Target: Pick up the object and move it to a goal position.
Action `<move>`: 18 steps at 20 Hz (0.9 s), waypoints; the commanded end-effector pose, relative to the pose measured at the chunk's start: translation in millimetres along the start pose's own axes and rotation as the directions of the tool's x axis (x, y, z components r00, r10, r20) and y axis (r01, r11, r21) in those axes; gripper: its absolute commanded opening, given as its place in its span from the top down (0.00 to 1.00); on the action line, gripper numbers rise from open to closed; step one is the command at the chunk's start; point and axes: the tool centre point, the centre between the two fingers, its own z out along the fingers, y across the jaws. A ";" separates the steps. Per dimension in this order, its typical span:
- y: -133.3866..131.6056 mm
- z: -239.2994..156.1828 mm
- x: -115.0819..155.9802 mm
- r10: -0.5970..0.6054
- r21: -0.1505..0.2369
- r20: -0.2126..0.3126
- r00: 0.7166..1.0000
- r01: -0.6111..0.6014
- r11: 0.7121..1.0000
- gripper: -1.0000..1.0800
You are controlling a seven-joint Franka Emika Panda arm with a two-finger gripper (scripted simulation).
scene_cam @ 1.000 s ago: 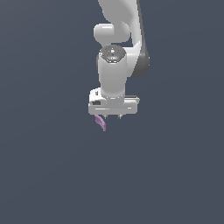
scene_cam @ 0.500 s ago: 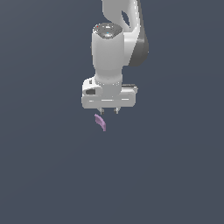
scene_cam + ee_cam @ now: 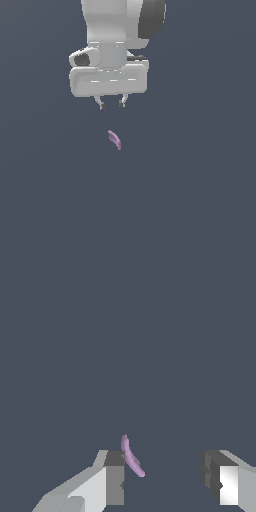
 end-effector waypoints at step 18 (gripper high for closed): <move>99.8 -185.9 -33.3 -0.212 0.032 -0.360 0.909 0.238 0.971 0.38</move>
